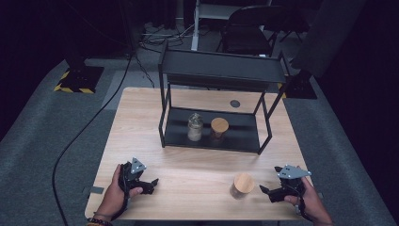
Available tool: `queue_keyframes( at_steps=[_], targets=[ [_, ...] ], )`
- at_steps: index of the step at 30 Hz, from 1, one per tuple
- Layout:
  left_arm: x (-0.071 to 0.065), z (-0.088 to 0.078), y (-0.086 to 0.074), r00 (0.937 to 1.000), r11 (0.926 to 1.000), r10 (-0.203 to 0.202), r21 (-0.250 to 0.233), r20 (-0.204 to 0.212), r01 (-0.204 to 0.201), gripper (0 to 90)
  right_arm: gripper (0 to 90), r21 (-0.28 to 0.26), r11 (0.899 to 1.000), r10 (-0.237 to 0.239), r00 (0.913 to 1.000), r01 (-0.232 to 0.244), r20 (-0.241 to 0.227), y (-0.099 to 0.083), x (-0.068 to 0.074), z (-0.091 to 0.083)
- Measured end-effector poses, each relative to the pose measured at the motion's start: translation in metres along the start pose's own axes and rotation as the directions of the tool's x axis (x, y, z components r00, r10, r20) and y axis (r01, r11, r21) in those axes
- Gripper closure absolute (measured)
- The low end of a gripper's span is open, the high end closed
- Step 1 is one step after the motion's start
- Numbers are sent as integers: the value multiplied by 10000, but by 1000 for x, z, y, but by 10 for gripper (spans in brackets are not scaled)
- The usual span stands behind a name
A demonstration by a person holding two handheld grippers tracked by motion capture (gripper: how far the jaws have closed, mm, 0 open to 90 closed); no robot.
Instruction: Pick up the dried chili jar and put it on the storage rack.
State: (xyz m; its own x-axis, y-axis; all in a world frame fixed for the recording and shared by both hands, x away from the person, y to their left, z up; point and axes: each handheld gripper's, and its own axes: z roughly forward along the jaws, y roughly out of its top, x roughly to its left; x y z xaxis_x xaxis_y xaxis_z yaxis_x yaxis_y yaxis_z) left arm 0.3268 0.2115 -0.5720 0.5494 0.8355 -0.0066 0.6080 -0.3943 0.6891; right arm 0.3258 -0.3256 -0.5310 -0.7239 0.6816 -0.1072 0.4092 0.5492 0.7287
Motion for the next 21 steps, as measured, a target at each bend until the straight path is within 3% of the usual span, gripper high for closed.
queue_keyframes(
  at_steps=[21],
  targets=[
    [0, 0, 0, 10000, 10000, -2, -3, -4, 2, 0, 12, 113, 9973, -705, 9929, 719, -963, 7, 21, 6]
  ],
)
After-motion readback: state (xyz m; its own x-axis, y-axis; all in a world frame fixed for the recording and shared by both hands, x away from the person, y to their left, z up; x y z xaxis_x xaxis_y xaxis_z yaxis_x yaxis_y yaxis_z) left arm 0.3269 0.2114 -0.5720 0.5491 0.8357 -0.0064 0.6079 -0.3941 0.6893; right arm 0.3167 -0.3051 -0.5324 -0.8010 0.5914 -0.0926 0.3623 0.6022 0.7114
